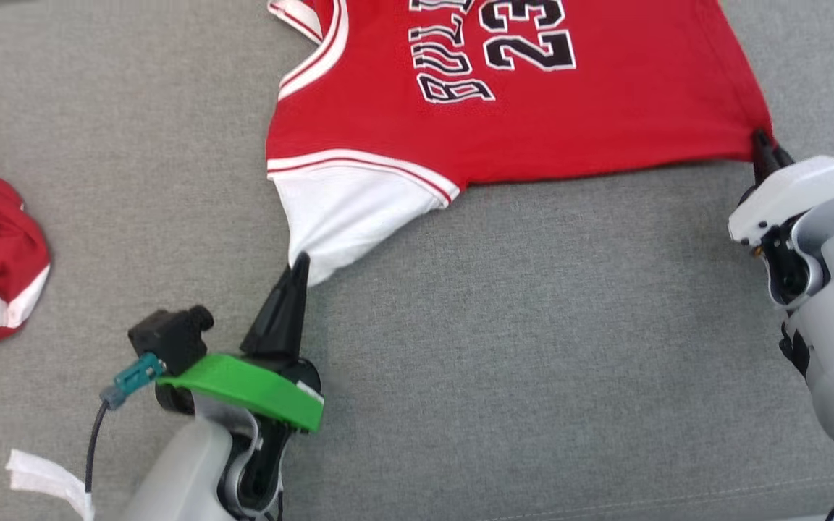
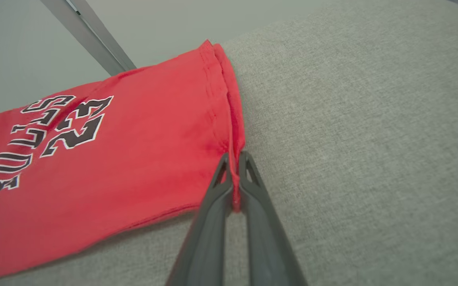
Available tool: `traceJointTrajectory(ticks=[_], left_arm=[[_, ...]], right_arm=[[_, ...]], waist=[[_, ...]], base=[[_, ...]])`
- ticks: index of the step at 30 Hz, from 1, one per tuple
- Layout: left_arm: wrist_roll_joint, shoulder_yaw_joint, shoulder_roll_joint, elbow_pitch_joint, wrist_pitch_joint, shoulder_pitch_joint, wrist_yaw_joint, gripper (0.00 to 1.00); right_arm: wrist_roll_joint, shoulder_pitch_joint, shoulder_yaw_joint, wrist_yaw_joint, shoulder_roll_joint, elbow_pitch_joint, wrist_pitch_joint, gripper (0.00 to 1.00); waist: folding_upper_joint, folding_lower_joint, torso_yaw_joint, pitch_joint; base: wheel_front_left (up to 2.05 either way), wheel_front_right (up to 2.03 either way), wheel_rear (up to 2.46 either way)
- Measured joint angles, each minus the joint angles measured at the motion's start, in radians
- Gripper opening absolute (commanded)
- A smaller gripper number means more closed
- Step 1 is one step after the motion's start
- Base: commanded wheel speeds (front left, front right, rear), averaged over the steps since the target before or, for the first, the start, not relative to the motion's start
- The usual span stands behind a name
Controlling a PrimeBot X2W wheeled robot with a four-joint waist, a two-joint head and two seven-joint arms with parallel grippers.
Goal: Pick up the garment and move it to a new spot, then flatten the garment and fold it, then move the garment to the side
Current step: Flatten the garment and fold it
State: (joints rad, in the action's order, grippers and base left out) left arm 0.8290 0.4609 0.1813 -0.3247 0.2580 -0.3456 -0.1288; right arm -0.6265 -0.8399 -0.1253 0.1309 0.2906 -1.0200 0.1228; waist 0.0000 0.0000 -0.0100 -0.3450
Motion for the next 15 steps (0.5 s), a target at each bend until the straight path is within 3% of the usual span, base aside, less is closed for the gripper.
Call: traceJointTrajectory(ticks=[7, 15], left_arm=[[0.076, 0.008, 0.007, 0.081, -0.079, 0.145, 0.034, 0.00], [0.175, 0.026, 0.045, 0.200, -0.225, 0.290, 0.083, 0.00]], right_arm=[[-0.015, 0.118, -0.008, 0.001, 0.031, 0.042, -0.025, 0.00], [0.069, 0.209, 0.040, 0.001, 0.043, -0.032, -0.044, 0.00]], waist=[[0.0000, 0.0000, 0.028, 0.107], [0.0000, 0.0000, 0.057, 0.181]], base=[[0.00, 0.00, 0.00], [0.00, 0.00, 0.00]])
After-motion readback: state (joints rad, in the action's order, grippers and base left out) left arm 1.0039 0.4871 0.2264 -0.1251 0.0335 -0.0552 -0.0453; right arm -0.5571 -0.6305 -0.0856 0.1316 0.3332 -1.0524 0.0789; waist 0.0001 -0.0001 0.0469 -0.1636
